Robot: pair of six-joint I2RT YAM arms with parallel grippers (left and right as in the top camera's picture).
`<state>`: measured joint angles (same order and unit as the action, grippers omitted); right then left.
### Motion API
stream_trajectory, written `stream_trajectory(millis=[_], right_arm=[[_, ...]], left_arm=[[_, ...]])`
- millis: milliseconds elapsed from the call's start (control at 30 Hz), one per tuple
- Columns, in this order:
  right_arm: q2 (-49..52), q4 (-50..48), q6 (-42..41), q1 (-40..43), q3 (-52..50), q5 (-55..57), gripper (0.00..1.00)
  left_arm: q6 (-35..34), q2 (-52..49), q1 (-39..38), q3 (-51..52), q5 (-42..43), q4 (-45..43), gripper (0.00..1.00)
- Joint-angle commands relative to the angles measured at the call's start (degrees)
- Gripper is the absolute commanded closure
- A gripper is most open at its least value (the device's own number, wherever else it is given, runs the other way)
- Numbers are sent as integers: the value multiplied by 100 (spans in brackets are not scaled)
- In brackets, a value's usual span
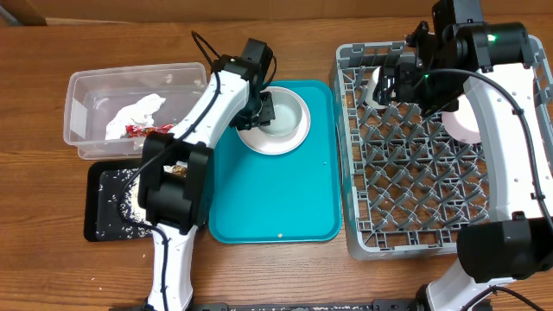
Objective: Sort waste into correct bins and load items into the dishwasher
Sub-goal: 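Grasp the white bowl rim on the pink plate with the left gripper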
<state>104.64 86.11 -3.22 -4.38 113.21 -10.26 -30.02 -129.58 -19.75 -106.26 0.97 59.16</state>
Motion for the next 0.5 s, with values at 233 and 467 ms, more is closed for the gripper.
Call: stream_trajectory(millis=[233,467], right_arm=[[-70,-31,-24,28,74,-33,0],[-70,-31,-26,28,74,-35,0]], left_arm=[[35,157,26,-190,-96,20,96],[181,789,13,-442,-74,424,96]])
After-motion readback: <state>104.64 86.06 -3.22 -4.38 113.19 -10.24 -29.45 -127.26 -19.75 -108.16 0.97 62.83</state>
